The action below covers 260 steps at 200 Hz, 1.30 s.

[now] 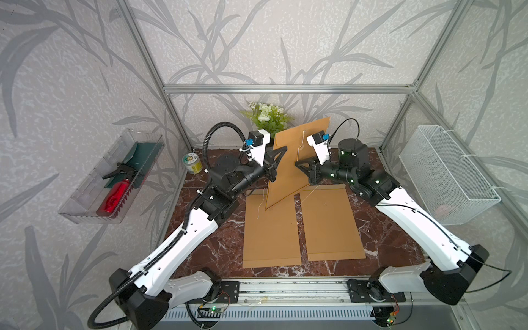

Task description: Open the file bag

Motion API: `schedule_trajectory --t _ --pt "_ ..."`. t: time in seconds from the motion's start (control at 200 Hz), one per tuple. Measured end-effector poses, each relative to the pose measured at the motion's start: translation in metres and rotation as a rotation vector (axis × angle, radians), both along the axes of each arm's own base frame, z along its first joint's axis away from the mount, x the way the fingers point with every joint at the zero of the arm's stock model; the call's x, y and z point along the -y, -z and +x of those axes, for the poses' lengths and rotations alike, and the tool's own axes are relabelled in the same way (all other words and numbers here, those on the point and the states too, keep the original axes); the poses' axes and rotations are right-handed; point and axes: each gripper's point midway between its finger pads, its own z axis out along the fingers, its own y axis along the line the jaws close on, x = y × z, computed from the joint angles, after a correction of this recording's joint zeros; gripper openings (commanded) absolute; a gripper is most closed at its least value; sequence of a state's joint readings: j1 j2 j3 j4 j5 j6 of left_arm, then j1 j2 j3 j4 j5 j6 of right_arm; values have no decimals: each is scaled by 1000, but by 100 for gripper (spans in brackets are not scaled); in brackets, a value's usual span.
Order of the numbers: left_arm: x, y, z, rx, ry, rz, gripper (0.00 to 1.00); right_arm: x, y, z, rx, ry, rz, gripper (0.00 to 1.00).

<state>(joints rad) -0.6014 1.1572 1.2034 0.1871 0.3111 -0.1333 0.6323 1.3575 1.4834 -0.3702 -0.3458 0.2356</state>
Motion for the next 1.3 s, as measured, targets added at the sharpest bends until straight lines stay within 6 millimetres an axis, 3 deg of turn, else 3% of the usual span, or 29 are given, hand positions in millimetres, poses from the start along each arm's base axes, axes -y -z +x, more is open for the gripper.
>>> schedule_trajectory --t 0.71,1.185,1.3 --pt "-9 -6 -10 35 -14 27 0 21 6 15 5 94 -19 0" --pt "-8 0 -10 30 -16 54 0 53 8 34 -4 179 -29 0" --pt "-8 2 -10 25 -12 65 0 56 0 34 8 183 -29 0"
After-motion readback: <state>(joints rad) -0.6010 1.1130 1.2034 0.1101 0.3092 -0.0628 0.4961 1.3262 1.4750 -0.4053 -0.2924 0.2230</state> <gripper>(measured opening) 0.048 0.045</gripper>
